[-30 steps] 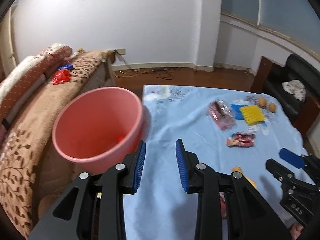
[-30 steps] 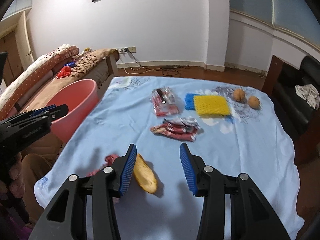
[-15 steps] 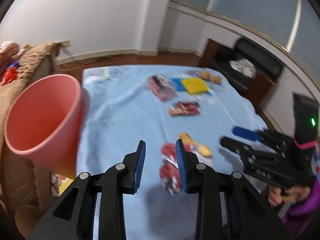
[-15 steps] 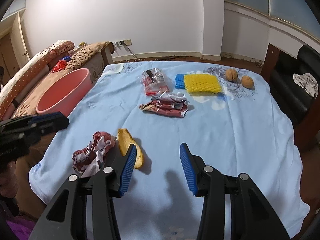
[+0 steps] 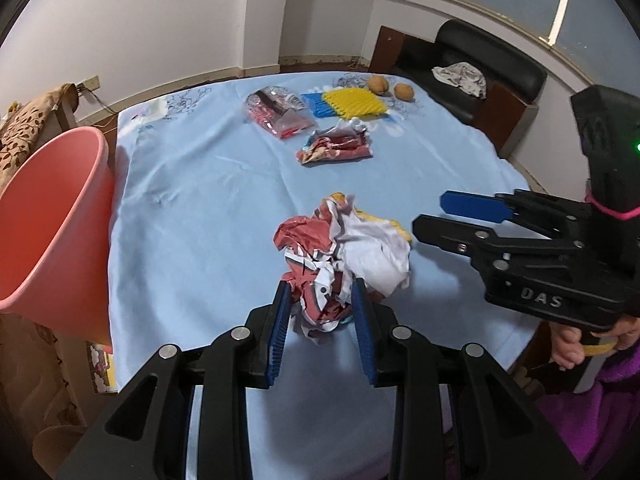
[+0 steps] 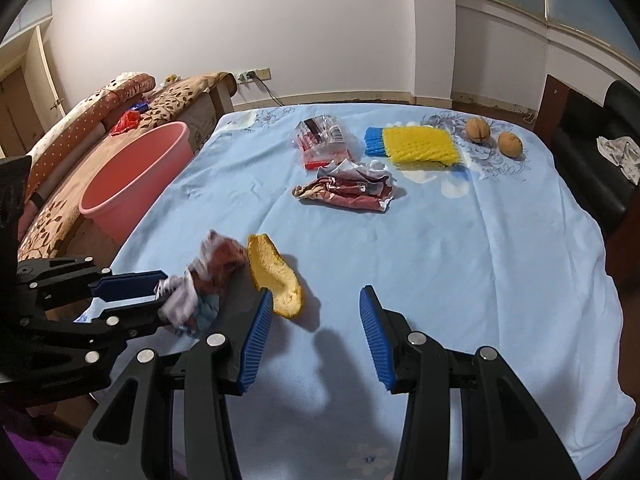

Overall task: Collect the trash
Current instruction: 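Grasp the crumpled red-and-white paper with the left gripper while the right gripper grasps the bread crust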

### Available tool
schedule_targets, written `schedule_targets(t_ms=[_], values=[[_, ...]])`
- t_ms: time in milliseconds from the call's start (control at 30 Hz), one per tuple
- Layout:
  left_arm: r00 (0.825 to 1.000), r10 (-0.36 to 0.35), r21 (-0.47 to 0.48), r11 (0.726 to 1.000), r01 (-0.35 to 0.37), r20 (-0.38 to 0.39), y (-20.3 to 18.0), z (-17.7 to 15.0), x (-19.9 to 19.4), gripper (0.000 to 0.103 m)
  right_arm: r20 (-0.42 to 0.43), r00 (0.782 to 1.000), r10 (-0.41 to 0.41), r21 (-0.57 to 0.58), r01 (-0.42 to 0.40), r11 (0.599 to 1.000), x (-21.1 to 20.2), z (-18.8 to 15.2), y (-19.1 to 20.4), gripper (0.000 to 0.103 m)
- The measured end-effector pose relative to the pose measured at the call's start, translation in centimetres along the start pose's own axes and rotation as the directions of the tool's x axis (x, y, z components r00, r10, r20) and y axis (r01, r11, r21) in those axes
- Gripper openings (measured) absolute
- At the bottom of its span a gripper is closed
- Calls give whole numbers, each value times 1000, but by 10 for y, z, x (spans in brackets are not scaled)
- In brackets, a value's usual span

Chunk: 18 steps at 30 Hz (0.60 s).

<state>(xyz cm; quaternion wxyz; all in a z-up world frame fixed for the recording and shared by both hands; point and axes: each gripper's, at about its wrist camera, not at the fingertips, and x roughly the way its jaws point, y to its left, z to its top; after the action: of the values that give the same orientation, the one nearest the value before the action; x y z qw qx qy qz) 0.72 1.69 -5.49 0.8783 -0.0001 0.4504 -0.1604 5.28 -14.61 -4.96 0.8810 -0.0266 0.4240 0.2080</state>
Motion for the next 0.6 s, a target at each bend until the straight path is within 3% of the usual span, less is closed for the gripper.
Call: schedule_targets(t_ms=[233,367,600], values=[[999,36,-26,999,-36,4,7,0,3,31,-12,1000,16,0,-16,1000,4,0,1,44],[998,51,-47,998,-49,29,11,-1,-2,15,-23,999,27,-13,-27,1000,7,-1,6,44],[993,105,-159,983,-96,52,33,2,-10,13,-43,998,39,-42,-41,998,14,2,15,44]])
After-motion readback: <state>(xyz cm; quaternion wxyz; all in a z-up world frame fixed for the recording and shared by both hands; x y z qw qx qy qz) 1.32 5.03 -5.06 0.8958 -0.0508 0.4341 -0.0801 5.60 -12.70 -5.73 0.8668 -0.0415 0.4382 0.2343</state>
